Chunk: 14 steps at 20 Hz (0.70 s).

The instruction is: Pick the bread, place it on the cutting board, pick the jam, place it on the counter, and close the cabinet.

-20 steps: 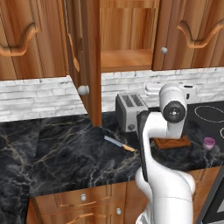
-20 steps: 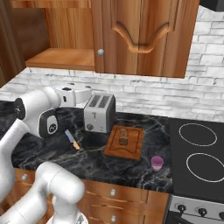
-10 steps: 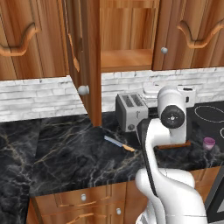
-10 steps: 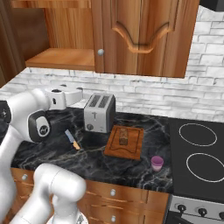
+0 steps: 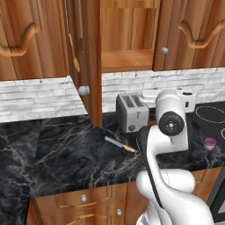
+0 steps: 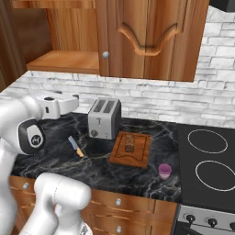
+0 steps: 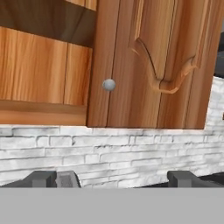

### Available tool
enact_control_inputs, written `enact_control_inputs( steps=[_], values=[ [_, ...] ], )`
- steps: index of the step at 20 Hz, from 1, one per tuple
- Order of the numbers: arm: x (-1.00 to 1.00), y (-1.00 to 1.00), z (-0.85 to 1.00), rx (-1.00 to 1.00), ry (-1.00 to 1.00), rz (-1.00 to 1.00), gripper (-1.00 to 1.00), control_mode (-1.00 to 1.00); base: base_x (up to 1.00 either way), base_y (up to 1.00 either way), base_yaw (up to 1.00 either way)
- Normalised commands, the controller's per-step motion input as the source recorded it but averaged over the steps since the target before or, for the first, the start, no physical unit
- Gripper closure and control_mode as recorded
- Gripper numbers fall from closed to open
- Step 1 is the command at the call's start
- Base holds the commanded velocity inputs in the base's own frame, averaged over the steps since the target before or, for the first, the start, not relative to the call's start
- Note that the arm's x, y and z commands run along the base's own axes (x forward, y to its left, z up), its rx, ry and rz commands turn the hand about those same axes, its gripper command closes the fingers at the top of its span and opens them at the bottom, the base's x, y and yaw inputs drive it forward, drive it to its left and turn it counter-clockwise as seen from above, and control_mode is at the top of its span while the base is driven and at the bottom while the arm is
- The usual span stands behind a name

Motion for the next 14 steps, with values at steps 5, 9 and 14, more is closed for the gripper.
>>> enact_control_inputs(
  steps=[5,9,14],
  values=[
    [-0.25,0.11,0.00,0.00,0.00,0.00,-1.00,-1.00,0.00,0.00,0.00],
    [-0.20,0.16,0.00,0.00,0.00,0.01,-1.00,-1.00,0.00,0.00,0.00],
    [-0.15,0.20,0.00,0.00,0.00,0.04,-1.00,-1.00,0.00,0.00,0.00]
  ],
)
